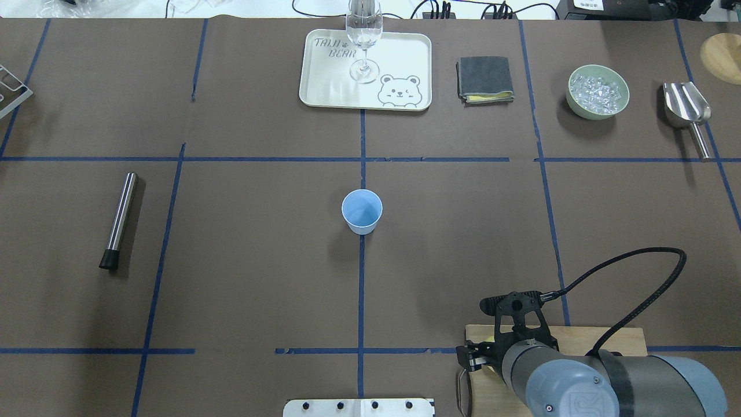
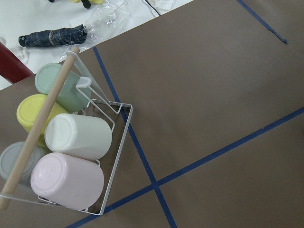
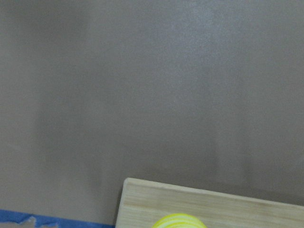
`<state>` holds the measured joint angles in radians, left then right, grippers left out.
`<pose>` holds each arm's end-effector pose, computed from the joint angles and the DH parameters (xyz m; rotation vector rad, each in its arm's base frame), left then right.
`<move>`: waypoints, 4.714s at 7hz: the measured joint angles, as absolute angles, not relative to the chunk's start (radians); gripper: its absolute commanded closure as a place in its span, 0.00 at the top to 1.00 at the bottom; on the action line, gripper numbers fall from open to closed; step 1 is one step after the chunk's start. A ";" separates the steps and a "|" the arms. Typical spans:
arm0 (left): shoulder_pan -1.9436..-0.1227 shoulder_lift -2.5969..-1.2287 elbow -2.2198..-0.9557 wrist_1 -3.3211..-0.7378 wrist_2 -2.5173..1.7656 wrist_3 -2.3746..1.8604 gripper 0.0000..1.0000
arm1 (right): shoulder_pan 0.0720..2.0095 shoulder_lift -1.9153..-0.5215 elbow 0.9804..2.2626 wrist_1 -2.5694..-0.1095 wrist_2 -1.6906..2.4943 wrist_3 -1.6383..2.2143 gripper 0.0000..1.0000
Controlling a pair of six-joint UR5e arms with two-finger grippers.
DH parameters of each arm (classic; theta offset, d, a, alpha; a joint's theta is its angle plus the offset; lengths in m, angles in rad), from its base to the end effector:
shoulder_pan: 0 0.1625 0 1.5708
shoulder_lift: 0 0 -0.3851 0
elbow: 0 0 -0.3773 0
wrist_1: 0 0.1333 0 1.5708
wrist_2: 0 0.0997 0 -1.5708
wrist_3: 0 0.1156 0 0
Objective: Squeeze lemon into cup
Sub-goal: 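Close the right gripper on the yellow lemon slice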
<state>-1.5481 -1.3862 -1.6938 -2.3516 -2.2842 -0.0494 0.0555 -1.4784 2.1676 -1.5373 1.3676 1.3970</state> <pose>-0.0477 -0.4397 0.5644 0.6625 0.7058 0.2318 -0.4670 -0.1828 0.3250 0.2753 -0.6931 -0.0393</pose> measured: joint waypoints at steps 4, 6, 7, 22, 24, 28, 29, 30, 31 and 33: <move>-1.548 -1.389 -1.693 -2.351 -2.287 -0.052 1.00 | 0.049 -1.527 2.148 -1.432 1.366 1.403 1.00; -1.548 -1.390 -1.692 -2.352 -2.287 -0.052 1.00 | 0.049 -1.547 2.139 -1.398 1.363 1.408 1.00; -1.548 -1.390 -1.692 -2.352 -2.287 -0.052 1.00 | 0.049 -1.549 2.135 -1.396 1.362 1.418 0.95; -1.548 -1.397 -1.698 -2.349 -2.290 -0.054 1.00 | 0.037 -1.548 2.136 -1.394 1.363 1.430 0.74; -1.548 -1.397 -1.698 -2.349 -2.290 -0.054 1.00 | 0.036 -1.548 2.136 -1.394 1.362 1.430 0.66; -1.548 -1.397 -1.699 -2.349 -2.291 -0.054 1.00 | 0.037 -1.547 2.137 -1.394 1.364 1.430 0.60; -1.548 -1.397 -1.700 -2.349 -2.291 -0.054 1.00 | 0.038 -1.547 2.139 -1.394 1.365 1.430 0.57; -1.548 -1.397 -1.700 -2.349 -2.291 -0.054 1.00 | 0.039 -1.548 2.141 -1.394 1.366 1.430 0.57; -1.548 -1.397 -1.700 -2.349 -2.291 -0.054 1.00 | 0.039 -1.548 2.142 -1.394 1.367 1.430 0.57; -1.548 -1.397 -1.701 -2.349 -2.291 -0.054 1.00 | 0.041 -1.550 2.155 -1.395 1.369 1.429 0.57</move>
<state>-1.5478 -1.3972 -1.7006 -2.3485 -2.2914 -0.0537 0.0414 -1.5498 2.1550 -1.3954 1.3689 1.4293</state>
